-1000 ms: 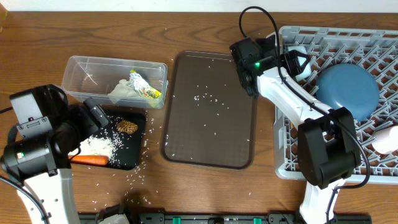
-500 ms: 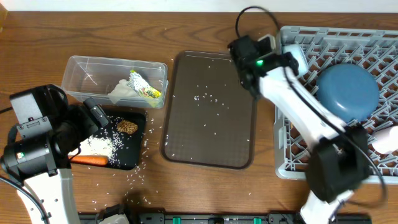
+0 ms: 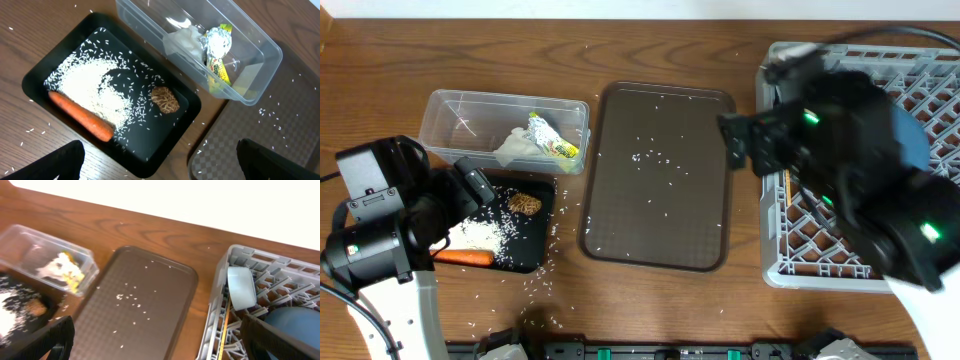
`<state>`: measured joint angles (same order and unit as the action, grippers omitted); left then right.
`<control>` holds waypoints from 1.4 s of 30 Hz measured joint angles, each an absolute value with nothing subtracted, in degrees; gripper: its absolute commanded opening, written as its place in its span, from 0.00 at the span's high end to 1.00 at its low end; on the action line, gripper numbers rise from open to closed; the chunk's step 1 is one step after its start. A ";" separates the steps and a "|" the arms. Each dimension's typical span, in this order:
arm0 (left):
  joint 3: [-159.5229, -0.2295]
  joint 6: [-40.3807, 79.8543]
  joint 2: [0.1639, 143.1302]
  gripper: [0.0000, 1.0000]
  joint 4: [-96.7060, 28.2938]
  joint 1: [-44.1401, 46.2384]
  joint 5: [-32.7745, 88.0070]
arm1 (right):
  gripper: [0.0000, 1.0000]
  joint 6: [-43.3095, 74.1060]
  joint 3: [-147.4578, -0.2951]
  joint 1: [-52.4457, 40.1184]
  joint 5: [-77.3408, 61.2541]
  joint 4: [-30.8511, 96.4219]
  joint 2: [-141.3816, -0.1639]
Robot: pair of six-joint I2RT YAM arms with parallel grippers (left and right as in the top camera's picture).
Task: Sort waste into correct bins and load items into the dishwasher rack
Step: 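Release the bowl and retract the right gripper toward the front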
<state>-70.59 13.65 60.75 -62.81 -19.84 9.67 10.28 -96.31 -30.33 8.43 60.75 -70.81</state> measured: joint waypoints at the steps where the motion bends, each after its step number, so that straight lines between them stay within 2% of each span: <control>1: -70.59 13.65 60.75 0.02 -62.81 -19.84 9.67 | 0.01 10.28 -96.31 -30.33 7.70 61.95 -69.56; 7: -70.59 13.65 60.75 0.02 -62.83 -19.84 9.67 | 0.01 10.26 -96.29 -30.35 8.27 66.94 -63.51; 16: -70.59 13.65 60.75 0.02 -62.83 -19.84 9.67 | 0.01 9.98 -95.22 -30.22 16.29 73.87 -54.85; 20: -70.59 13.65 60.75 0.02 -62.81 -19.86 9.67 | 0.01 7.77 -89.14 -28.75 17.78 66.65 -50.04; 28: -70.59 13.65 60.77 0.02 -62.81 -19.88 9.67 | 0.01 5.10 -62.96 -21.17 15.88 47.48 -37.63; 42: -70.59 13.65 60.77 0.02 -62.81 -19.88 9.69 | 0.01 4.47 -28.71 -19.53 11.90 32.82 -12.84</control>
